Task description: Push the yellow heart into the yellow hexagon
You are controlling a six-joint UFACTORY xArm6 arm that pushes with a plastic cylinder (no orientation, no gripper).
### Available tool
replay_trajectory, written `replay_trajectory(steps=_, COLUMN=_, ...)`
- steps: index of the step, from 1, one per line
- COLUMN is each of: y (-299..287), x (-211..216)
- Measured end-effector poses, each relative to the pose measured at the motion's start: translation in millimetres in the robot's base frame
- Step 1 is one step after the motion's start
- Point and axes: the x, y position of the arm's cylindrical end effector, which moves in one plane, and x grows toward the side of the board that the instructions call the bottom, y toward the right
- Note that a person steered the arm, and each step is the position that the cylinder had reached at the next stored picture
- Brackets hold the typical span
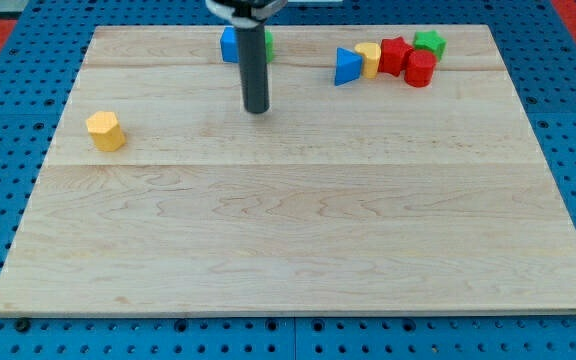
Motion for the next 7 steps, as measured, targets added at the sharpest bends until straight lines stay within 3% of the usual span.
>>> replay_trajectory(steps=1, y=7.3, x=-44.7)
replay_trajectory(steps=2, y=59.1, x=-77.3)
replay_trajectory(steps=4, y=119.4, x=-104.4)
replay_trajectory(steps=6, y=127.4, x=-23.4)
replay_trajectory(steps=7, y=134.2, x=-24.7)
